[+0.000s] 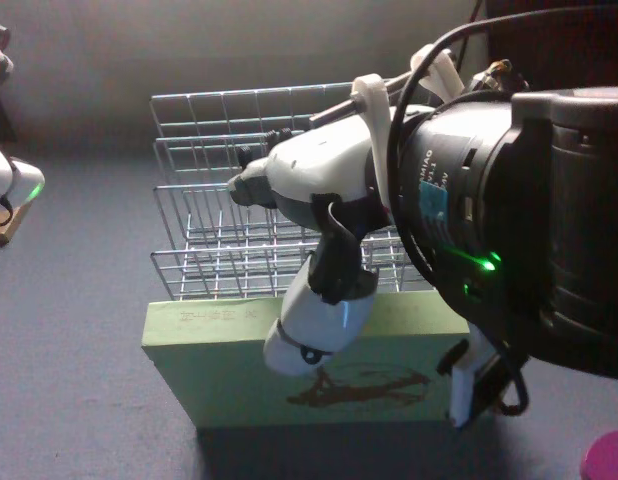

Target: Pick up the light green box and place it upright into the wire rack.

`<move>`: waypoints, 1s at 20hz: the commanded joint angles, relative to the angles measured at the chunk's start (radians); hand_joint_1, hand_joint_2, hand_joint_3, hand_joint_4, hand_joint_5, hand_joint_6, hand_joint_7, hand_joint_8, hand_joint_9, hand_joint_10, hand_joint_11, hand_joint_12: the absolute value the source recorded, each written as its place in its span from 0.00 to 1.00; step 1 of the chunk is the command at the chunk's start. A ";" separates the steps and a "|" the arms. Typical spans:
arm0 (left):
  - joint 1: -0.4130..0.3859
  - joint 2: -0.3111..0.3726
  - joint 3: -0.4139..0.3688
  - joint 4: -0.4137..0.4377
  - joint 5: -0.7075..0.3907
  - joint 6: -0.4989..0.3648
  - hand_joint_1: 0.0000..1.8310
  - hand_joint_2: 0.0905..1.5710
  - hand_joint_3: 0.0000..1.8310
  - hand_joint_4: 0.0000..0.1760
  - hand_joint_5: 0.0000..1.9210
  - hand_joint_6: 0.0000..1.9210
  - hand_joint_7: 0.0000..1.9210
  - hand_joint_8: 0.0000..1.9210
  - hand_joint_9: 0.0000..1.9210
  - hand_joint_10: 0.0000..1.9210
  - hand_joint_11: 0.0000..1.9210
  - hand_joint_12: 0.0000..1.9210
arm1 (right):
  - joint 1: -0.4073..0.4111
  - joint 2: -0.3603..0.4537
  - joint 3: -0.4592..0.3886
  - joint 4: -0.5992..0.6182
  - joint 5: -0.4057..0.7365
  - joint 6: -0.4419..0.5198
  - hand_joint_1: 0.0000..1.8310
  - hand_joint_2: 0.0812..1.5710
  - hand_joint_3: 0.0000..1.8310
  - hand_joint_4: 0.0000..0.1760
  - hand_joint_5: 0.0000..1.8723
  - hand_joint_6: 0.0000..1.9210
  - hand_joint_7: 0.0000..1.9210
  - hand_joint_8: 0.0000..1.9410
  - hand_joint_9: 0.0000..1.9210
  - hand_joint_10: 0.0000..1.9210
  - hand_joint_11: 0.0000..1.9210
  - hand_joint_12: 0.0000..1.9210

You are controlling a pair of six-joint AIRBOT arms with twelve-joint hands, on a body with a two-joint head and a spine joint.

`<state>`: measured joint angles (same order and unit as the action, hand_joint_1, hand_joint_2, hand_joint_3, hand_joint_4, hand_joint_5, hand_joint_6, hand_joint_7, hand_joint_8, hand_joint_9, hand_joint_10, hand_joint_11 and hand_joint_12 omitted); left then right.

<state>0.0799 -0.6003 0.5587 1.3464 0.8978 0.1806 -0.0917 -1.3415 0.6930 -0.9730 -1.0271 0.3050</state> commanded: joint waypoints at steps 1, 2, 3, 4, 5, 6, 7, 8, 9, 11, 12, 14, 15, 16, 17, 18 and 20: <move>-0.007 0.006 0.001 0.096 -0.012 0.009 0.15 0.72 0.00 0.33 0.20 0.00 0.17 0.00 0.15 0.00 0.00 0.38 | 0.005 -0.001 0.002 -0.079 0.033 0.003 0.50 0.49 0.00 0.59 0.06 0.00 0.04 0.00 0.01 0.00 0.00 0.13; -0.009 0.006 0.001 0.096 -0.013 0.009 0.15 0.72 0.00 0.33 0.20 0.00 0.17 0.00 0.15 0.00 0.00 0.38 | 0.002 -0.002 0.002 -0.076 0.032 0.001 0.50 0.49 0.00 0.58 0.06 0.00 0.05 0.00 0.01 0.00 0.00 0.13; -0.011 0.006 0.001 0.096 -0.013 0.009 0.15 0.72 0.00 0.33 0.20 0.00 0.17 0.00 0.15 0.00 0.00 0.38 | 0.000 -0.002 0.002 -0.068 0.031 -0.002 0.50 0.49 0.00 0.58 0.06 0.00 0.05 0.00 0.01 0.00 0.00 0.12; -0.017 0.006 0.001 0.096 -0.011 0.009 0.15 0.72 0.00 0.33 0.20 0.00 0.17 0.00 0.15 0.00 0.00 0.38 | -0.002 -0.003 0.002 -0.051 0.031 -0.007 0.50 0.49 0.00 0.58 0.07 0.00 0.05 0.00 0.01 0.00 0.00 0.12; -0.021 0.006 0.001 0.091 -0.007 0.009 0.15 0.72 0.00 0.33 0.20 0.00 0.17 0.00 0.15 0.00 0.00 0.38 | -0.010 -0.005 0.002 -0.046 0.032 -0.009 0.50 0.49 0.00 0.58 0.07 0.00 0.05 0.00 0.01 0.00 0.00 0.12; -0.021 0.006 0.001 0.089 -0.007 0.009 0.15 0.72 0.00 0.33 0.19 0.00 0.17 0.00 0.15 0.00 0.00 0.38 | -0.013 -0.005 0.002 -0.046 0.032 -0.009 0.50 0.49 0.00 0.58 0.07 0.00 0.04 0.00 0.01 0.00 0.00 0.11; -0.021 0.006 0.000 0.088 -0.007 0.009 0.15 0.72 0.00 0.33 0.19 0.00 0.17 0.00 0.15 0.00 0.00 0.38 | -0.017 -0.006 0.002 -0.045 0.032 -0.009 0.50 0.49 0.00 0.58 0.07 0.00 0.04 0.00 0.01 0.00 0.00 0.11; -0.021 0.006 -0.001 0.088 -0.008 0.009 0.16 0.71 0.00 0.33 0.20 0.00 0.17 0.00 0.15 0.00 0.00 0.38 | -0.021 -0.007 0.002 -0.043 0.032 -0.011 0.50 0.49 0.00 0.58 0.07 0.00 0.04 0.00 0.01 0.00 0.00 0.12; -0.021 0.006 -0.002 0.088 -0.008 0.009 0.16 0.71 0.00 0.31 0.21 0.00 0.18 0.00 0.15 0.00 0.00 0.38 | -0.028 -0.008 0.002 -0.042 0.033 -0.013 0.50 0.49 0.00 0.58 0.07 0.00 0.04 0.00 0.01 0.00 0.00 0.12; -0.022 0.006 -0.005 0.078 -0.008 0.009 0.16 0.71 0.00 0.31 0.21 0.00 0.18 0.00 0.15 0.00 0.00 0.38 | -0.040 -0.010 0.002 -0.043 0.034 -0.020 0.51 0.52 0.00 0.49 0.10 0.00 0.07 0.00 0.03 0.00 0.00 0.19; -0.022 0.006 -0.009 0.078 -0.008 0.009 0.17 0.71 0.00 0.31 0.20 0.00 0.17 0.00 0.15 0.00 0.00 0.38 | -0.045 -0.010 0.002 -0.043 0.034 -0.022 0.52 0.55 0.01 0.17 0.15 0.01 0.12 0.01 0.08 0.01 0.00 0.31; -0.022 0.006 -0.012 0.077 -0.007 0.009 0.17 0.71 0.00 0.31 0.19 0.00 0.17 0.00 0.14 0.00 0.00 0.37 | -0.046 -0.010 0.002 -0.043 0.035 -0.023 0.54 0.58 0.01 0.00 0.18 0.01 0.15 0.01 0.11 0.02 0.00 0.38; -0.022 0.006 -0.012 0.077 -0.007 0.009 0.17 0.71 0.00 0.31 0.19 0.00 0.17 0.00 0.14 0.00 0.00 0.37 | -0.045 -0.010 0.002 -0.043 0.035 -0.023 0.57 0.60 0.01 0.00 0.19 0.01 0.18 0.01 0.15 0.01 0.00 0.49; -0.022 0.006 -0.012 0.077 -0.007 0.009 0.17 0.71 0.00 0.31 0.19 0.00 0.17 0.00 0.14 0.00 0.00 0.37 | -0.045 -0.010 0.002 -0.043 0.035 -0.023 0.59 0.61 0.01 0.00 0.22 0.01 0.22 0.00 0.19 0.02 0.00 0.57; -0.022 0.006 -0.012 0.077 -0.006 0.009 0.17 0.71 0.00 0.31 0.19 0.00 0.17 0.00 0.14 0.00 0.00 0.37 | -0.046 -0.010 0.002 -0.043 0.036 -0.024 0.60 0.62 0.00 0.00 0.26 0.01 0.26 0.00 0.25 0.02 0.05 0.61; -0.022 0.006 -0.011 0.077 -0.006 0.009 0.17 0.71 0.00 0.31 0.19 0.00 0.17 0.00 0.14 0.00 0.00 0.37 | -0.046 -0.010 0.002 -0.043 0.036 -0.025 0.60 0.64 0.00 0.00 0.30 0.01 0.31 0.01 0.30 0.03 0.12 0.62; -0.023 0.006 -0.009 0.077 -0.007 0.009 0.17 0.71 0.00 0.31 0.20 0.00 0.17 0.00 0.14 0.00 0.00 0.37 | -0.045 -0.010 0.002 -0.044 0.037 -0.028 0.60 0.66 0.00 0.00 0.38 0.01 0.39 0.01 0.37 0.03 0.19 0.62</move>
<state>0.0696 -0.5995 0.5484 1.3289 0.8951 0.1833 -0.1448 -1.3510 0.6949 -0.9497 -1.0176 0.2802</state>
